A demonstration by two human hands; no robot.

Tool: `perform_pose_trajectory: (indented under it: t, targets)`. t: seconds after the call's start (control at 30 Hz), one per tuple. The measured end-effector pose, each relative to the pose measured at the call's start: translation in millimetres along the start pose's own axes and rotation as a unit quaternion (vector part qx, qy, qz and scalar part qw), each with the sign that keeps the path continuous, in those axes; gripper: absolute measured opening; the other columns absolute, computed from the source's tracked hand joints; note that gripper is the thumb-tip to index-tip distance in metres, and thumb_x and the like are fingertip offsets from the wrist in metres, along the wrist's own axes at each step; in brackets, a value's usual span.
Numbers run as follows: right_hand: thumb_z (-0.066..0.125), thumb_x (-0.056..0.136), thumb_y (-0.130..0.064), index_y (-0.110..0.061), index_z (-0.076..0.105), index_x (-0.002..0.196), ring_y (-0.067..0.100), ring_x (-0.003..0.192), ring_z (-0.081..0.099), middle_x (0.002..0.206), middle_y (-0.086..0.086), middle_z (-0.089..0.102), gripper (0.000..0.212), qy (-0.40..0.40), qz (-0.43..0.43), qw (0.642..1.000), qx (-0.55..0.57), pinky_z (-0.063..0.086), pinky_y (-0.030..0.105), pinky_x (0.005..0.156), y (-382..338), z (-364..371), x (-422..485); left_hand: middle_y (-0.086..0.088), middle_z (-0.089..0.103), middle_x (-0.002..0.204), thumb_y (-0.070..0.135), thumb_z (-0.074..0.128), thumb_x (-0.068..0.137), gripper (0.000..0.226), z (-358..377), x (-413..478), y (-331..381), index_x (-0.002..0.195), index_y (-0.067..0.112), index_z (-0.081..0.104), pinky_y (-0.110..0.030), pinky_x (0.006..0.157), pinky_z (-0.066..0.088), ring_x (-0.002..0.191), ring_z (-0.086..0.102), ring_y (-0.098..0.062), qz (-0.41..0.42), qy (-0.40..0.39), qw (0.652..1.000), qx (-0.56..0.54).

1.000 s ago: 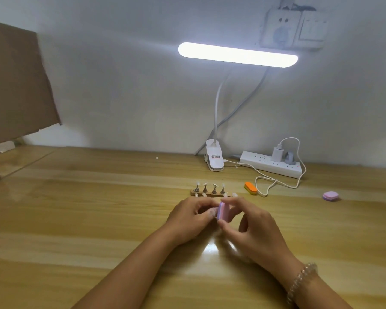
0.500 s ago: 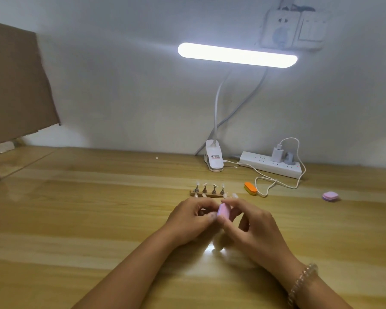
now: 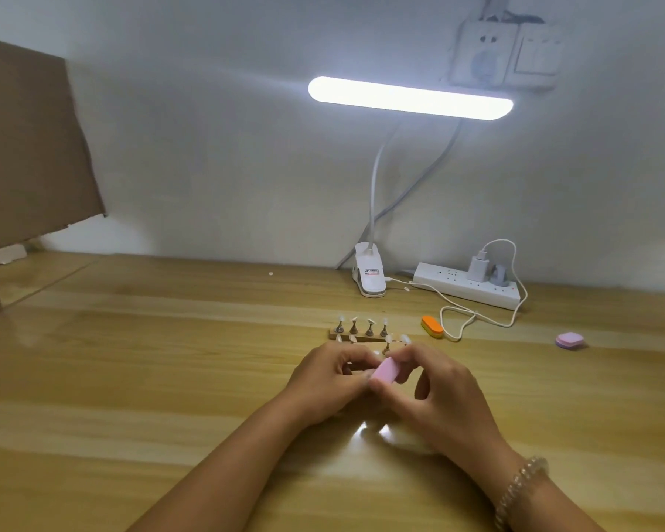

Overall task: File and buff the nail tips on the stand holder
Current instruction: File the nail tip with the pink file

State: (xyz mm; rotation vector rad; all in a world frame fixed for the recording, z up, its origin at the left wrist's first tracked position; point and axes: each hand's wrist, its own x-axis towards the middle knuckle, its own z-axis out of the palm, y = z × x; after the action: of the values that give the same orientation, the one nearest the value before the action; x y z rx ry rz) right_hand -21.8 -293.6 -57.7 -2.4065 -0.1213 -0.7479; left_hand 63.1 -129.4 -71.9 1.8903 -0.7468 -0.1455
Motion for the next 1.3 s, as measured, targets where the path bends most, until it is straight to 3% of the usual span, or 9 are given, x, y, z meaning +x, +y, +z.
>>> perform_pose_trajectory:
  t: [0.13, 0.27, 0.43, 0.63, 0.73, 0.87, 0.97, 1.13, 1.3]
  targets:
    - [0.067, 0.075, -0.06, -0.032, 0.064, 0.093, 0.002, 0.064, 0.053, 0.083, -0.018, 0.063, 0.033, 0.029, 0.019, 0.999, 0.003, 0.05, 0.032, 0.062, 5.5, -0.3, 2.6, 0.01, 0.075, 0.088, 0.039, 0.062, 0.082, 0.018, -0.8, 0.9, -1.7, 0.093, 0.036, 0.076, -0.041, 0.078, 0.053, 0.08, 0.065, -0.007, 0.003, 0.002, 1.0, 0.004]
    - [0.067, 0.076, -0.058, -0.032, 0.066, 0.096, 0.004, 0.063, 0.057, 0.085, -0.019, 0.065, 0.032, 0.003, -0.015, 0.999, 0.03, 0.042, 0.018, 0.056, 0.0, 1.2, 1.3, 0.014, 0.073, 0.089, 0.032, 0.054, 0.086, 0.026, -1.1, 0.4, -1.9, 0.101, 0.031, 0.075, -0.031, 0.072, 0.048, 0.079, 0.063, -0.002, 0.005, -0.004, 1.0, 0.003]
    - [0.069, 0.077, -0.053, -0.034, 0.064, 0.098, -0.006, 0.067, 0.055, 0.088, -0.023, 0.064, 0.029, 0.004, -0.023, 1.0, 0.002, 0.037, 0.016, 0.057, 1.4, 2.4, -0.1, 0.013, 0.072, 0.087, 0.035, 0.051, 0.088, 0.023, -1.4, 1.4, -4.0, 0.098, 0.033, 0.072, -0.044, 0.073, 0.053, 0.079, 0.063, -0.01, 0.004, 0.004, 1.0, 0.013]
    - [0.069, 0.076, -0.055, -0.035, 0.065, 0.101, -0.007, 0.066, 0.054, 0.088, -0.022, 0.063, 0.033, 0.04, 0.013, 0.999, -0.006, 0.04, 0.018, 0.059, 5.3, 0.5, 3.3, 0.02, 0.068, 0.08, 0.04, 0.052, 0.089, 0.018, -1.1, 1.4, -3.3, 0.092, 0.04, 0.07, -0.039, 0.071, 0.051, 0.075, 0.06, -0.003, 0.011, -0.001, 1.0, 0.027]
    - [0.07, 0.076, -0.053, -0.035, 0.065, 0.104, -0.008, 0.067, 0.054, 0.09, -0.024, 0.063, 0.033, -0.002, -0.022, 1.0, -0.011, 0.039, 0.016, 0.057, 0.5, 3.0, -1.1, 0.018, 0.068, 0.08, 0.035, 0.05, 0.088, 0.02, -2.2, 1.2, -2.9, 0.091, 0.04, 0.069, -0.04, 0.07, 0.05, 0.074, 0.06, -0.005, 0.011, 0.005, 1.0, 0.023]
    - [0.073, 0.079, -0.044, -0.035, 0.066, 0.109, -0.014, 0.072, 0.053, 0.092, -0.024, 0.06, 0.032, 0.024, 0.007, 0.999, -0.021, 0.034, 0.009, 0.057, 4.2, 0.8, 2.4, 0.019, 0.069, 0.083, 0.04, 0.05, 0.089, 0.02, -2.2, 0.8, -0.9, 0.092, 0.039, 0.07, -0.042, 0.072, 0.052, 0.076, 0.061, -0.004, 0.012, 0.0, 0.999, 0.036]
    - [0.074, 0.08, -0.043, -0.033, 0.065, 0.113, -0.012, 0.067, 0.052, 0.097, -0.024, 0.059, 0.036, -0.005, -0.043, 0.999, -0.026, 0.039, 0.015, 0.055, 0.0, 3.4, -2.1, 0.017, 0.071, 0.088, 0.035, 0.048, 0.088, 0.025, -2.5, -0.5, -0.6, 0.1, 0.036, 0.07, -0.044, 0.075, 0.053, 0.084, 0.065, -0.009, 0.009, -0.003, 0.999, 0.042]
    - [0.069, 0.082, -0.046, -0.033, 0.065, 0.109, -0.003, 0.064, 0.054, 0.094, -0.022, 0.06, 0.031, 0.018, 0.008, 1.0, -0.01, 0.042, 0.018, 0.06, 5.6, 0.7, 3.5, 0.022, 0.069, 0.082, 0.04, 0.05, 0.089, 0.019, -1.6, -0.4, 3.2, 0.087, 0.047, 0.067, -0.035, 0.072, 0.049, 0.079, 0.062, -0.001, 0.01, -0.004, 0.999, 0.051]
    - [0.067, 0.081, -0.051, -0.033, 0.067, 0.108, -0.001, 0.064, 0.056, 0.092, -0.021, 0.063, 0.033, 0.002, 0.003, 1.0, 0.02, 0.043, 0.019, 0.059, 3.1, 1.7, 2.2, 0.016, 0.074, 0.093, 0.04, 0.052, 0.086, 0.023, -2.2, -1.2, 4.3, 0.098, 0.038, 0.072, -0.047, 0.088, 0.054, 0.093, 0.068, -0.01, 0.004, 0.003, 0.998, 0.059]
